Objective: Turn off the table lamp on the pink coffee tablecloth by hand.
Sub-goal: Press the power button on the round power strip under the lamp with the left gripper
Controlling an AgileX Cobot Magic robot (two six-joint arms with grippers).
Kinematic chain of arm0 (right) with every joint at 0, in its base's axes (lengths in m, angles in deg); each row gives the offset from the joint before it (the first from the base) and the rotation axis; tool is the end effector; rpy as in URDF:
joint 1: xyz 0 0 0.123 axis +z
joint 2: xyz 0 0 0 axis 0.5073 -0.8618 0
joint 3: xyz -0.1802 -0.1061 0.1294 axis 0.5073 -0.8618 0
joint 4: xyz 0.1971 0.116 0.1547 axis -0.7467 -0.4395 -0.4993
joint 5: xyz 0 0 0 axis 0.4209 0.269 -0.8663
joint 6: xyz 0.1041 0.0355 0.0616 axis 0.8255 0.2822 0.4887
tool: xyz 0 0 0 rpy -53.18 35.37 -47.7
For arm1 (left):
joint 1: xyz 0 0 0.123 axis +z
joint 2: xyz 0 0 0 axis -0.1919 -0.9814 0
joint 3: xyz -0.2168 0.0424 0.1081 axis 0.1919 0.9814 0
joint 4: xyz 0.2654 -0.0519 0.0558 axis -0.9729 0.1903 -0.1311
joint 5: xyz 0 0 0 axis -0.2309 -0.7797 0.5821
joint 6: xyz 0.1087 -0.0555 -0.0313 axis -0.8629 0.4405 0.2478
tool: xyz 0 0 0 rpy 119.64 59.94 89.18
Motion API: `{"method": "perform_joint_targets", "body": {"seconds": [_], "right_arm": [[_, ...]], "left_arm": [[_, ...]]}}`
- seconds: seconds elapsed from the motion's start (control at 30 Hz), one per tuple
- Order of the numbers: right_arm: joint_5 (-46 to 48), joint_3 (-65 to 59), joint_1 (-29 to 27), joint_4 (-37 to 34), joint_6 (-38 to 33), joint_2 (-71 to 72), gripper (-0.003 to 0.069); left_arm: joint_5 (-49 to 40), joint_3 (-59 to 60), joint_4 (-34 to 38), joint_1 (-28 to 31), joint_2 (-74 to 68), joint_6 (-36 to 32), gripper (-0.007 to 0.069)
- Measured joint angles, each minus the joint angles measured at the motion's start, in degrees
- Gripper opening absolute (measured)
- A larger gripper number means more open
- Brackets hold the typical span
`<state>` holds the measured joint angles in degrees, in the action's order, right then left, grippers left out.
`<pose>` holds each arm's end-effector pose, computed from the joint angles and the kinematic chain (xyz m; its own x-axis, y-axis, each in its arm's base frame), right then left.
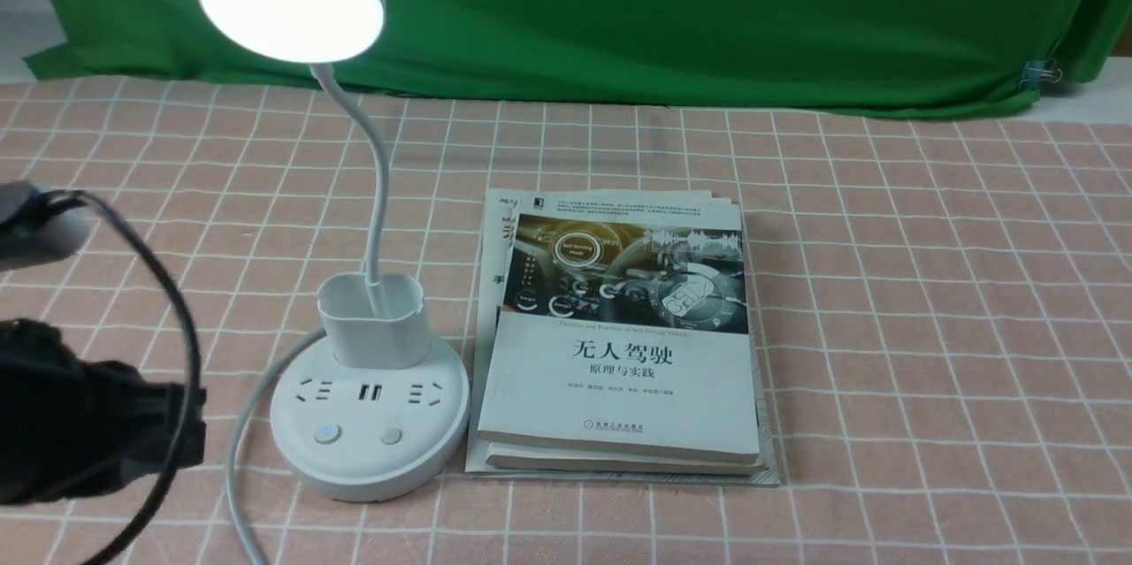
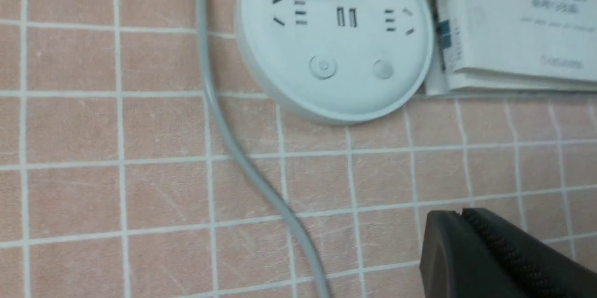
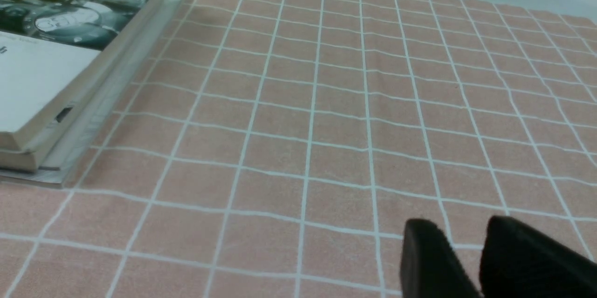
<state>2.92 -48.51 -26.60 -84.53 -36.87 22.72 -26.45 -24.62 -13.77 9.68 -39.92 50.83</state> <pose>0.1547 0.0083 0.1819 -0.1466 -0.1219 -0.9817 -0.0674 0.9913 -0.1130 0.2361 -0.0439 0.2271 -0.8604 0.0067 -0.5096 0.1660 0.9491 -0.2678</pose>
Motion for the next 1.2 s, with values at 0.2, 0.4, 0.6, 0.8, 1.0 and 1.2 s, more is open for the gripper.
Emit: {"method": "perform_joint_targets", "body": {"seconds": [0.2,0.4,0.6,0.8,1.0,1.2], "right_arm": [[0.0,0.0,0.0,0.0,0.0,0.0,0.0242],[0.0,0.0,0.0,0.0,0.0,0.0,0.0242],[0.0,0.0,0.0,0.0,0.0,0.0,0.0242],[0.0,0.0,0.0,0.0,0.0,0.0,0.0242],[0.0,0.0,0.0,0.0,0.0,0.0,0.0242],[0.0,0.0,0.0,0.0,0.0,0.0,0.0242]], "left_arm": [[-2.5,-7.6,-3.4,-6.9,-15.3,0.3,-0.0001],[-4.0,-15.9,-10.4,-19.1,-25.3,5.3,-0.0008],[-4.7,-23.2,-11.9,-21.0,-36.1,6.3,-0.0008],[-3.5,-23.4,-13.5,-21.0,-40.3,6.3,-0.0008],[-0.9,-23.4,-13.9,-21.0,-42.5,6.3,-0.0008],[-0.1,-23.4,-15.4,-21.0,-44.6,6.3,-0.0008]]}}
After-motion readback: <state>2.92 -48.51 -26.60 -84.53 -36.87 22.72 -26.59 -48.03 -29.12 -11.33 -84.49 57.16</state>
